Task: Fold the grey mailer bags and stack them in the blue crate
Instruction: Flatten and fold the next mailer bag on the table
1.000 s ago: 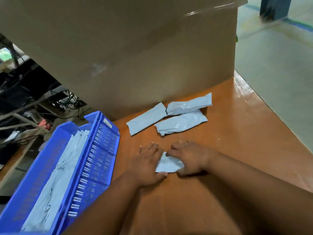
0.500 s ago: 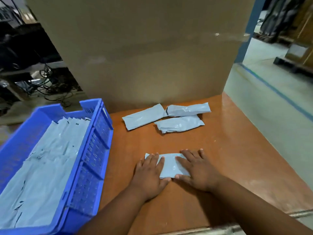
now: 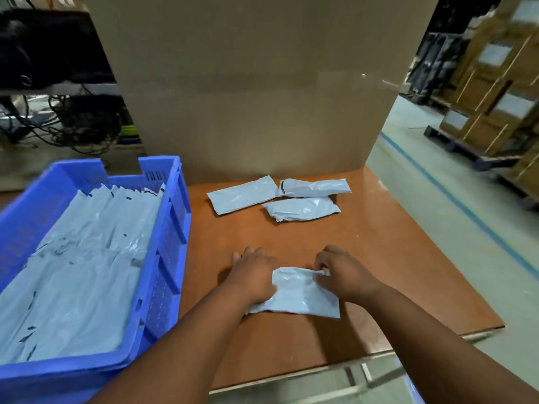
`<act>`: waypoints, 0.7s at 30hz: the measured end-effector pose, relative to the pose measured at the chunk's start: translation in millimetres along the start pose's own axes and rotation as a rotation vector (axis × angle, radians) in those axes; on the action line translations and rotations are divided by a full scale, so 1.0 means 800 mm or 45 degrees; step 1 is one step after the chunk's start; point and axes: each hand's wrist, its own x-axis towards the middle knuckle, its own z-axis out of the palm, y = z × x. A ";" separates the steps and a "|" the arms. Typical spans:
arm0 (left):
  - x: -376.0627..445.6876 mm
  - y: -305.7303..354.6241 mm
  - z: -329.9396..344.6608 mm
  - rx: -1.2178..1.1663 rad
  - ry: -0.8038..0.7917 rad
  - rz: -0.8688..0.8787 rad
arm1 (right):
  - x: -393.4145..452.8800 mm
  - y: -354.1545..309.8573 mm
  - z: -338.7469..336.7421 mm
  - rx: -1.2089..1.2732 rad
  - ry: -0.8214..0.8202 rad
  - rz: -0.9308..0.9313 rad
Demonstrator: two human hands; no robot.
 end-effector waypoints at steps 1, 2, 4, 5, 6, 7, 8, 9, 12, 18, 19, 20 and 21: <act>-0.001 0.002 -0.010 -0.009 0.073 0.001 | -0.001 0.001 -0.012 0.033 0.057 -0.022; -0.001 0.006 -0.023 -0.014 0.161 0.001 | -0.001 0.002 -0.025 0.073 0.120 -0.056; -0.001 0.014 -0.046 -0.015 0.349 0.008 | -0.003 0.009 -0.051 0.123 0.246 -0.157; -0.002 0.019 -0.056 -0.012 0.428 0.019 | -0.006 0.012 -0.063 0.094 0.294 -0.210; -0.003 0.024 -0.063 -0.009 0.483 0.041 | -0.012 0.013 -0.072 0.028 0.332 -0.269; -0.006 0.029 -0.065 0.000 0.501 0.067 | -0.017 0.016 -0.078 -0.053 0.349 -0.335; -0.011 0.031 -0.060 0.019 0.487 0.091 | -0.023 0.020 -0.079 -0.135 0.335 -0.397; -0.017 0.032 -0.048 0.049 0.455 0.108 | -0.029 0.025 -0.074 -0.208 0.292 -0.449; -0.045 0.030 0.019 0.121 0.309 0.153 | -0.058 0.051 -0.029 -0.258 0.039 -0.529; -0.094 0.041 0.092 0.082 0.377 0.250 | -0.112 0.090 0.011 0.009 -0.005 -0.483; -0.097 0.043 0.091 0.058 0.395 0.250 | -0.112 0.092 0.009 0.036 0.000 -0.491; -0.099 0.045 0.089 0.043 0.396 0.240 | -0.111 0.093 0.006 0.058 0.006 -0.492; -0.099 0.047 0.086 0.032 0.400 0.228 | -0.108 0.094 0.004 0.084 0.023 -0.495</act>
